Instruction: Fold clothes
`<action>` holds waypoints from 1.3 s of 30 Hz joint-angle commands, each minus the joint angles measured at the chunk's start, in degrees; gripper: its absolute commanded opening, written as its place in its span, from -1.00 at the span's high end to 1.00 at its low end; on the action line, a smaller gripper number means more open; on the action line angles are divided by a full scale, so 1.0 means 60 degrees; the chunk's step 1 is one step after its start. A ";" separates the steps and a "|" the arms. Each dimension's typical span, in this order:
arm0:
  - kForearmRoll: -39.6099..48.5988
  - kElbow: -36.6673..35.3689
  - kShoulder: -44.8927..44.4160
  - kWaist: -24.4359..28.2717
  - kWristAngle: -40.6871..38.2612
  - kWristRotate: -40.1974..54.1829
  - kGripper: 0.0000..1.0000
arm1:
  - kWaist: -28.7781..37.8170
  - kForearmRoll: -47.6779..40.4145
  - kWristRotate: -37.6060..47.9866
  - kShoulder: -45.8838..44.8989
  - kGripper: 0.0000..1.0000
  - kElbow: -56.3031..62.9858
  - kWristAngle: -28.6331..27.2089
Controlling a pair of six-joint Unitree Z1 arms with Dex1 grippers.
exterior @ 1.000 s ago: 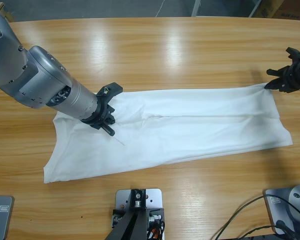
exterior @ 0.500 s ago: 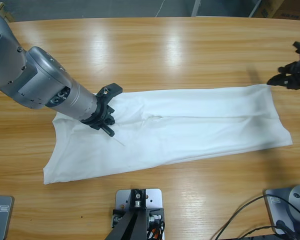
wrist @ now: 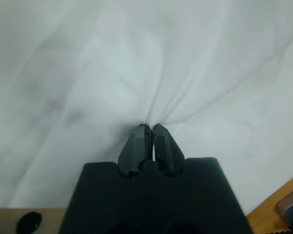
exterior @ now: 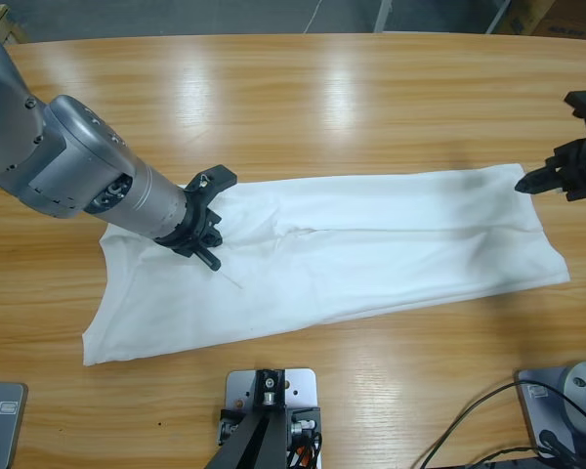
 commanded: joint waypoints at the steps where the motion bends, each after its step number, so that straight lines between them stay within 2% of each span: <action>1: 0.0039 0.0656 0.0340 -0.0093 -0.0088 -0.0029 1.00 | 0.0243 0.0328 -0.0302 0.1030 1.00 0.0087 0.0002; 9: 0.0033 0.0615 0.0410 -0.0093 -0.0088 -0.0029 1.00 | 0.1532 -0.0147 0.0711 0.1596 1.00 -0.0054 0.0514; 18: 0.0024 0.0642 0.0430 -0.0093 -0.0088 -0.0029 1.00 | 0.1421 -0.0988 0.1072 0.2750 1.00 0.0418 0.0664; 24: 0.0024 0.0671 0.0427 -0.0093 -0.0085 -0.0029 1.00 | 0.0978 -0.0437 0.1464 0.2697 1.00 0.0175 0.0093; 30: 0.0024 0.0753 0.0372 -0.0093 -0.0073 -0.0029 1.00 | 0.0551 0.1216 0.1907 0.2747 1.00 -0.0666 -0.0625; 33: 0.0024 0.0744 0.0372 -0.0093 -0.0073 -0.0029 1.00 | 0.0041 0.1734 0.1675 0.2870 1.00 -0.1047 -0.0792; 39: 0.0024 0.0774 0.0293 -0.0093 -0.0073 -0.0029 1.00 | -0.1532 0.1866 0.0597 0.2653 1.00 -0.1246 -0.1018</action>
